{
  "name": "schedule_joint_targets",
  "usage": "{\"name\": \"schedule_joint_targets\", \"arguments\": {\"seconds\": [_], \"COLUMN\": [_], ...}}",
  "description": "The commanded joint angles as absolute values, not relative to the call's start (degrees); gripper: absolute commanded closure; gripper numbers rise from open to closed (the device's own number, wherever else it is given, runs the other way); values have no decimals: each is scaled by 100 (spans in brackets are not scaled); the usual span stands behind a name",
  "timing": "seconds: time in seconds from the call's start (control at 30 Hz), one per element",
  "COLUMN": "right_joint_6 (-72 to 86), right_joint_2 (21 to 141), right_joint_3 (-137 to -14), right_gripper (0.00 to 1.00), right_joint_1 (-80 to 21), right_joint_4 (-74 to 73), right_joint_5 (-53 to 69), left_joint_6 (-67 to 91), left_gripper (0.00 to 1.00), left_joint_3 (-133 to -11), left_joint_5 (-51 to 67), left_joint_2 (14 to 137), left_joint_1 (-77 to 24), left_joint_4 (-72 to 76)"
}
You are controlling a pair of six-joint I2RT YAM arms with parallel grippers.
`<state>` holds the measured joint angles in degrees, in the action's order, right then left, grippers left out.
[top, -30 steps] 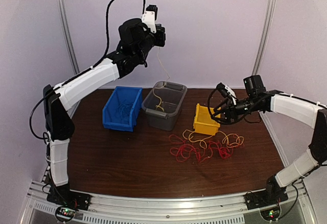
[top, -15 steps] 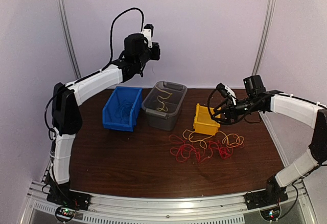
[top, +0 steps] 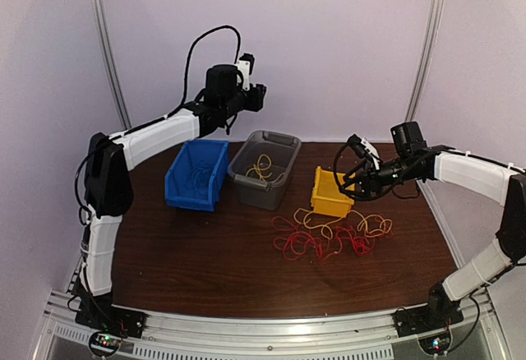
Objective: Untangle the cables
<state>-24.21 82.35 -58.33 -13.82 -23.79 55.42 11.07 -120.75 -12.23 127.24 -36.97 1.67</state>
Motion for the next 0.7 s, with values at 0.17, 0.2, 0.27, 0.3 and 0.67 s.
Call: {"name": "schedule_joint_targets", "arguments": {"seconds": [0.17, 0.2, 0.27, 0.3, 0.67], "right_joint_6": [-2498, -2516, -2548, -2564, -2654], "right_joint_2": [8178, 8182, 8196, 8196, 8271], "right_joint_3": [-5783, -5783, -5791, -5796, -5792], "right_gripper": [37, 37, 37, 37, 37], "right_joint_1": [-1371, -1371, -1371, -1371, -1358], "right_joint_4": [-2325, -2329, -2342, -2350, -2338], "right_joint_5": [5442, 5409, 5346, 5298, 4999], "left_joint_6": [1433, 1415, 1285, 1208, 466], "left_gripper": [41, 40, 38, 38, 36], "left_joint_3": [-10339, -10026, -9372, -9112, -7524], "left_joint_5": [-491, -482, -562, -616, -727], "left_joint_2": [11083, 10887, 10497, 10329, 9419], "left_joint_1": [-3800, -3858, -4008, -4101, -5411], "left_joint_4": [597, 729, 914, 981, 1167]}}
